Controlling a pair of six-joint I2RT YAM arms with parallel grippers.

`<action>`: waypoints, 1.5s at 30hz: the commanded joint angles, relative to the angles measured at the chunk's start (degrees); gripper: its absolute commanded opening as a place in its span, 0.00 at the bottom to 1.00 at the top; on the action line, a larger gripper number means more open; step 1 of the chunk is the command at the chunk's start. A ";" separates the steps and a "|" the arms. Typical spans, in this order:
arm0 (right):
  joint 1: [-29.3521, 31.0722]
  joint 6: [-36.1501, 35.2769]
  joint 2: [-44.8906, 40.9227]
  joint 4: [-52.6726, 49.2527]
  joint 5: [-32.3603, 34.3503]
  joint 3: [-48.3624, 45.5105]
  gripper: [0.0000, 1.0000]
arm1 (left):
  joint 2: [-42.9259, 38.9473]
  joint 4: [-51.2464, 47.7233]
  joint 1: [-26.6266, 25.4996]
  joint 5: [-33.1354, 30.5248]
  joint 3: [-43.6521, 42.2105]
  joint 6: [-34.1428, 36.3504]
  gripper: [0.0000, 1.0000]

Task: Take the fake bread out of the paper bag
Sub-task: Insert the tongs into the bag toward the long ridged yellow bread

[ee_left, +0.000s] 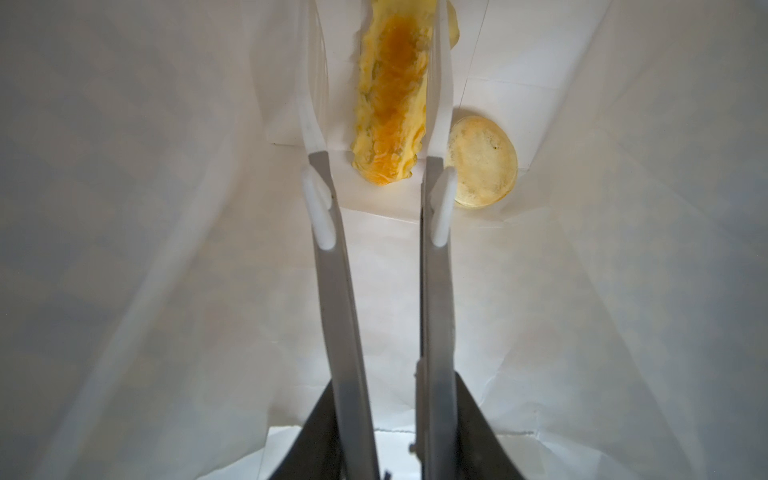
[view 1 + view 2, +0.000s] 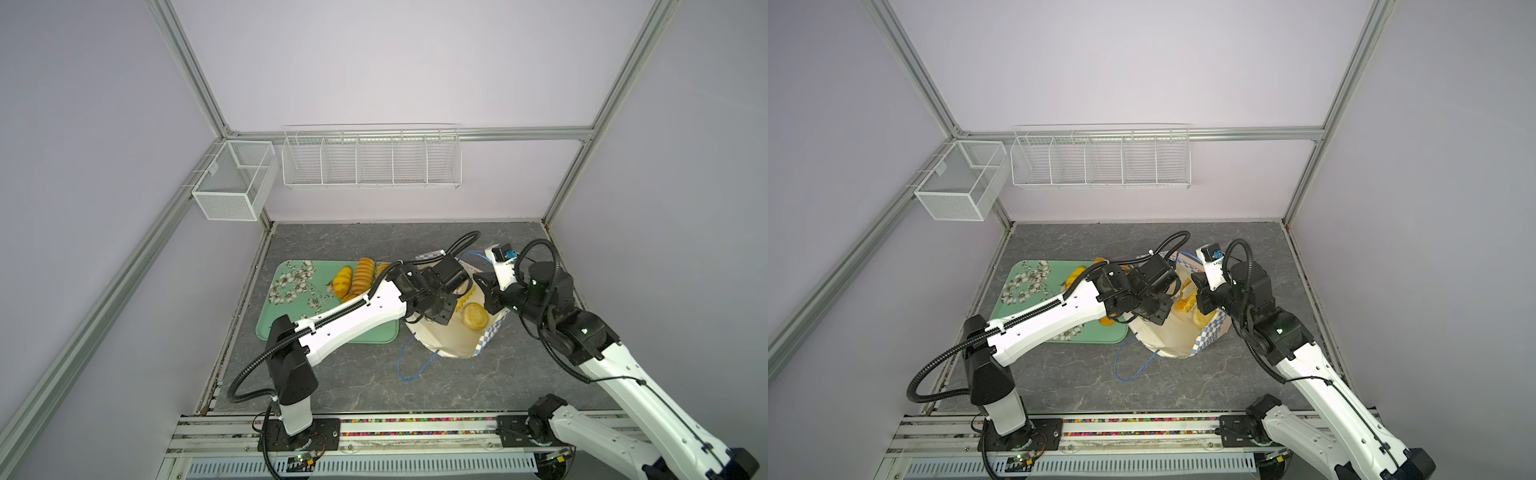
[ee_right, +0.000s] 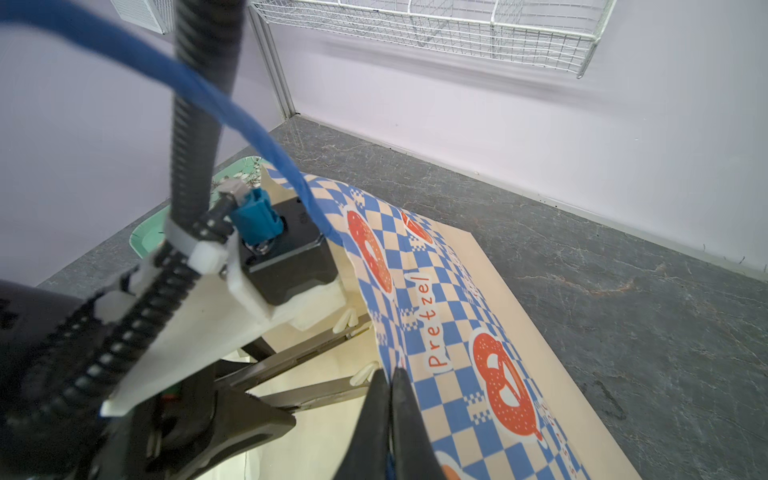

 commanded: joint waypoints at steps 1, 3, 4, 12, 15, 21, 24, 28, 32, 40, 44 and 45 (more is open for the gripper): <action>0.32 0.71 -0.03 -0.12 0.30 0.14 0.07 | 1.51 1.83 0.27 -2.43 -0.24 2.14 0.36; 0.27 0.72 0.18 -0.31 0.45 0.24 0.07 | 1.68 3.61 0.81 -2.01 -1.65 2.20 0.36; 0.26 0.72 0.43 -0.71 0.34 0.57 0.07 | 1.63 4.59 1.11 -1.54 -2.28 2.16 0.36; 0.26 0.43 1.30 -0.91 0.35 1.89 0.07 | 2.77 11.43 3.70 2.41 -6.74 3.65 0.37; 0.33 0.53 1.98 -0.26 0.30 2.02 0.07 | 3.46 12.01 4.03 3.32 -7.37 4.30 0.37; 0.26 0.15 3.60 -0.26 0.70 2.24 0.07 | 3.21 12.12 4.49 7.41 -8.03 6.38 0.37; 0.31 -0.54 3.97 -0.51 0.80 2.22 0.07 | 2.46 11.33 4.49 8.43 -8.77 7.28 0.36; 0.33 -2.10 3.90 -0.86 0.52 2.32 0.07 | 0.75 11.08 4.49 11.51 -10.99 7.92 0.32; 0.29 -4.30 3.03 0.19 -0.80 1.14 0.07 | -1.22 10.07 4.49 12.32 -12.51 8.60 0.25; 0.32 -10.10 4.25 -0.83 -1.67 2.79 0.07 | -9.10 9.74 4.66 9.28 -17.42 8.95 0.00; 0.28 -15.28 6.10 -2.04 0.66 4.90 0.07 | -13.56 12.39 5.01 8.36 -21.51 7.71 0.00; 0.30 -16.52 6.55 -2.23 1.34 5.39 0.07 | -14.37 13.03 5.02 8.23 -22.40 7.30 0.00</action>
